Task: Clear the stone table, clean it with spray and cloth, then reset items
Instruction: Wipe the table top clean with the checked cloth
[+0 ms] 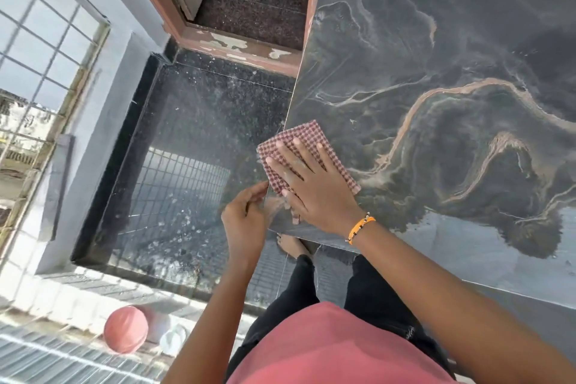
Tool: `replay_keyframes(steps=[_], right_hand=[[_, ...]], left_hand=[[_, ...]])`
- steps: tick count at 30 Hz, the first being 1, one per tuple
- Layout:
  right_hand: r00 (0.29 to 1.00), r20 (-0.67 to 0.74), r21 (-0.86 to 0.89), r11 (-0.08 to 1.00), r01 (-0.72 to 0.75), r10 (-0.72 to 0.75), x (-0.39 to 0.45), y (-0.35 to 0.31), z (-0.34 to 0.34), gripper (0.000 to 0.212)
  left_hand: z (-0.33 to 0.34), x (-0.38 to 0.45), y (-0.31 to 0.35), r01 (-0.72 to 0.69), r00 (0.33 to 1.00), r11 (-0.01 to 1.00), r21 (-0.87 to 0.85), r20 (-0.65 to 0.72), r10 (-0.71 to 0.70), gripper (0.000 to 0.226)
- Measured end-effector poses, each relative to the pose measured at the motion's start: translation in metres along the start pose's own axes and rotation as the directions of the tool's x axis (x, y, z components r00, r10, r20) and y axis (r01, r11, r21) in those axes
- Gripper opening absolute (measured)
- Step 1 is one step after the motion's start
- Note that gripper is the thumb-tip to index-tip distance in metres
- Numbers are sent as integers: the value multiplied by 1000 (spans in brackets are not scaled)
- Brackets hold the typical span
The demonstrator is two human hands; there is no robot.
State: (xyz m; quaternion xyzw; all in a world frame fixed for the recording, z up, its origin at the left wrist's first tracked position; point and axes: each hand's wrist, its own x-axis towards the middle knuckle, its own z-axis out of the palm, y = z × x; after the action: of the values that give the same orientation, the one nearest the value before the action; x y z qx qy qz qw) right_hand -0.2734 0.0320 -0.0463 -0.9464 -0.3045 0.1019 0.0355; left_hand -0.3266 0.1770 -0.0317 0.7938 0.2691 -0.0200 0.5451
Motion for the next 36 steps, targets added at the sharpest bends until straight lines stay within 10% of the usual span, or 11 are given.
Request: replay_keyframes(steps=[5, 13, 28, 36], right_hand=[[970, -29, 6, 970, -242, 242, -8, 73, -8, 58], [728, -77, 160, 729, -666, 682, -55, 73, -1, 64], [998, 2, -41, 997, 62, -62, -26, -72, 14, 59], [983, -16, 7, 983, -183, 183, -95, 23, 15, 58]], left_hand=[[-5, -2, -4, 48, 997, 998, -43, 56, -46, 38], [-12, -2, -11, 164, 983, 966, -199, 120, -143, 40], [-16, -24, -34, 439, 897, 714, -545, 229, -378, 39], [-13, -44, -33, 441, 892, 650, -619, 223, -394, 47]])
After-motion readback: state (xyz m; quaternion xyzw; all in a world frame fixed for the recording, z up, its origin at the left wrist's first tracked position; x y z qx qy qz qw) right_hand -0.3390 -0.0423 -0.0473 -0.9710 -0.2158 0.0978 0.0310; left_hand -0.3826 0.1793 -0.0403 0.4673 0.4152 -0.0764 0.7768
